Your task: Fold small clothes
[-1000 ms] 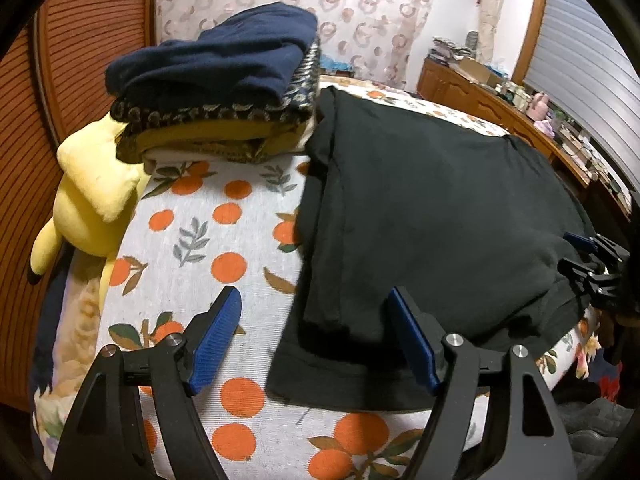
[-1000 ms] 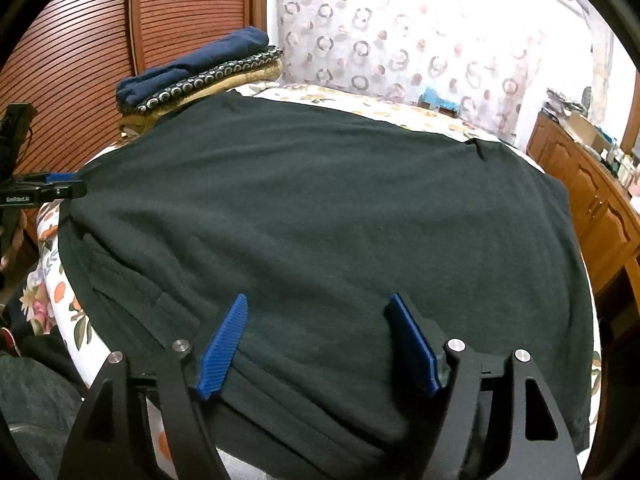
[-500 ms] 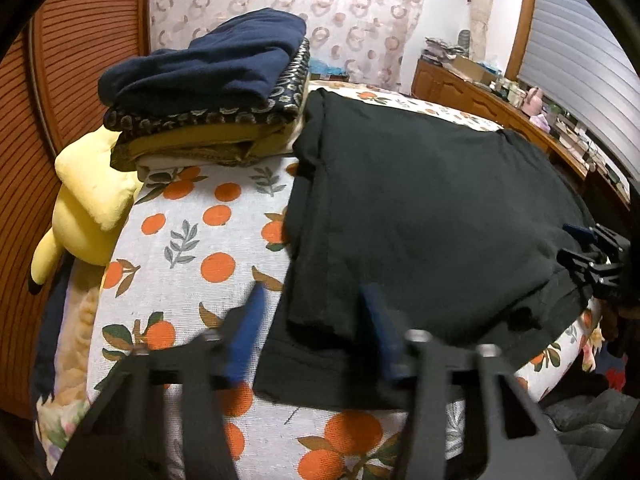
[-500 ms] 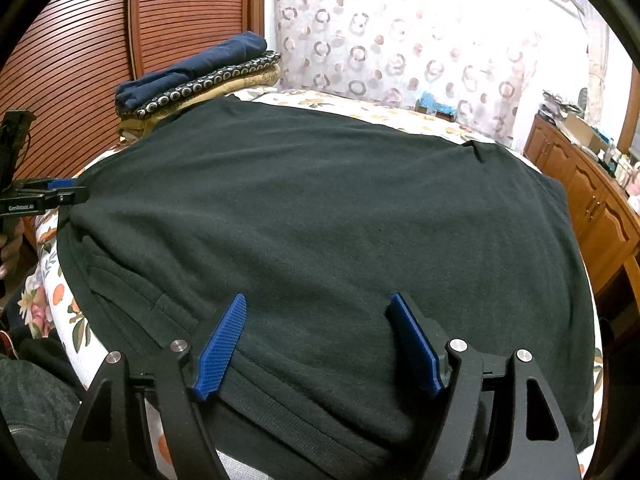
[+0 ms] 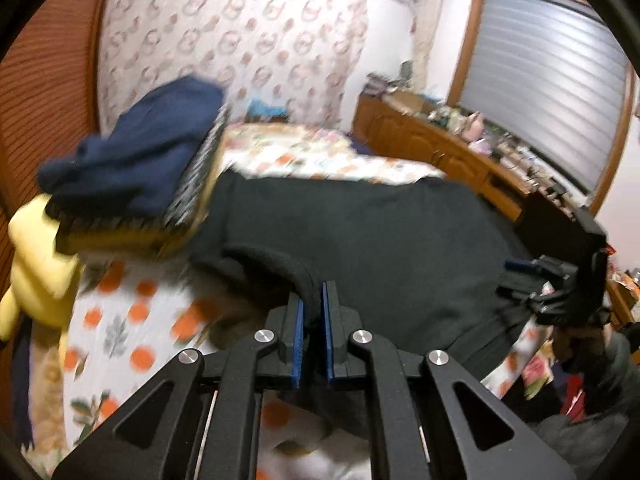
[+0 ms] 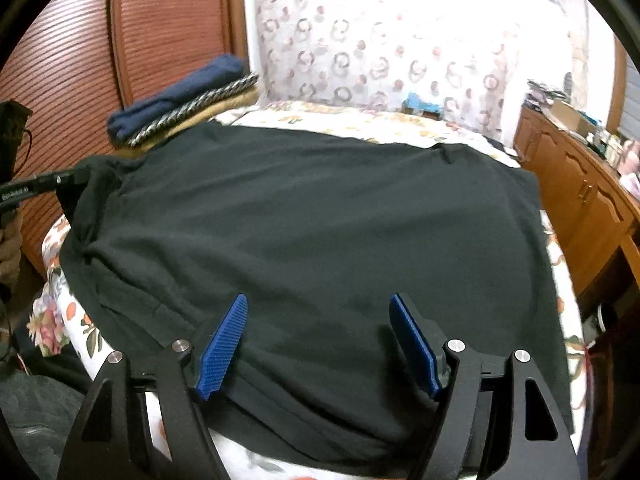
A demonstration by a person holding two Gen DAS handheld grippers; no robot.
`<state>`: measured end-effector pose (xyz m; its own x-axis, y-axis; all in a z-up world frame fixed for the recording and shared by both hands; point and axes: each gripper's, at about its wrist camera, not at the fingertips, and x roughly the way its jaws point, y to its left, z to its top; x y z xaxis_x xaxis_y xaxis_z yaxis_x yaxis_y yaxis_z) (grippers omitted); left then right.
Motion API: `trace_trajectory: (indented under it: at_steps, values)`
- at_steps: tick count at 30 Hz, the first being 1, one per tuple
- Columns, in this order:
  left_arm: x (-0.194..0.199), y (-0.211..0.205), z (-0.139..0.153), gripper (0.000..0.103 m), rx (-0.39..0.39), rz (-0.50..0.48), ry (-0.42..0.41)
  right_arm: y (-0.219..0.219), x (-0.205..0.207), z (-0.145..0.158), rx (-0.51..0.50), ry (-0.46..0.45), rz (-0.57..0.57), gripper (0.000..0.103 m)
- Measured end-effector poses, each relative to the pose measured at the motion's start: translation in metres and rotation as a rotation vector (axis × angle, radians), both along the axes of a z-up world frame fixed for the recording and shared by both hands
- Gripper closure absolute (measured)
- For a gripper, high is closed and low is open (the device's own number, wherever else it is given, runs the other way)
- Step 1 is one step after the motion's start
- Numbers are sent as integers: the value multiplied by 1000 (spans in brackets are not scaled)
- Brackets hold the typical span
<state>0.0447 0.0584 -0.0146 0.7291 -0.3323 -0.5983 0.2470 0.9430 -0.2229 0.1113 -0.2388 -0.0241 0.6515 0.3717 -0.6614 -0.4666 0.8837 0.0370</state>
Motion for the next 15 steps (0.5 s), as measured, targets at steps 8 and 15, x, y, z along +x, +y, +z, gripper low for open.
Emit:
trace_trajectory:
  at_steps: [8, 15]
  values:
    - [28, -75, 44, 94, 23, -186, -91, -38, -9, 10, 17, -41, -94, 28]
    - [61, -127, 76, 94, -19, -317, -129, -62, -22, 6, 44, -43, -171, 28]
